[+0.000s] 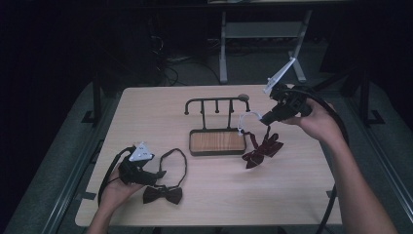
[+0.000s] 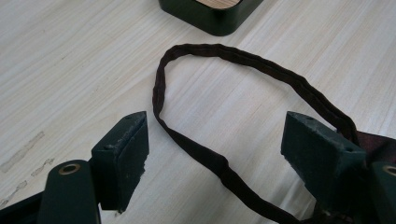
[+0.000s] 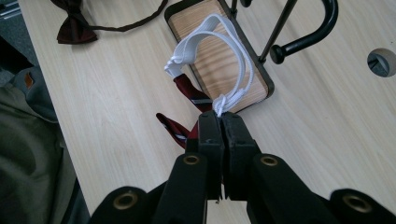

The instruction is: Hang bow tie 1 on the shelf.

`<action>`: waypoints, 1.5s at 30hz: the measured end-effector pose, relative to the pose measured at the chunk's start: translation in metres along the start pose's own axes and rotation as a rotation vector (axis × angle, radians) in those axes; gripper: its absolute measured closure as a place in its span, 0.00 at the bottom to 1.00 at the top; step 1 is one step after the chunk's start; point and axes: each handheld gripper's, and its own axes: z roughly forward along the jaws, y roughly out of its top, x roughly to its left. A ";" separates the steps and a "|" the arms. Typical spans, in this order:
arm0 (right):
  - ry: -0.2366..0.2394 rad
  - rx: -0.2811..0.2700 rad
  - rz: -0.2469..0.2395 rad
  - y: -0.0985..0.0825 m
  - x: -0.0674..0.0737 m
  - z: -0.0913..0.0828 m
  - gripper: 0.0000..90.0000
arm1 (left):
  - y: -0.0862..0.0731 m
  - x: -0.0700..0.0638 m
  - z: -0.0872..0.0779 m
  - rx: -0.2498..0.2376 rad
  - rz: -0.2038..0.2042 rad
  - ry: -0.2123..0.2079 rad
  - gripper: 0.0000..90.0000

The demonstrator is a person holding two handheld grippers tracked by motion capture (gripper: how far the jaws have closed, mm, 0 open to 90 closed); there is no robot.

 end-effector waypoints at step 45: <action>-0.001 0.029 0.106 0.013 -0.055 0.018 0.97 | -0.001 0.002 0.001 0.014 -0.002 0.002 0.26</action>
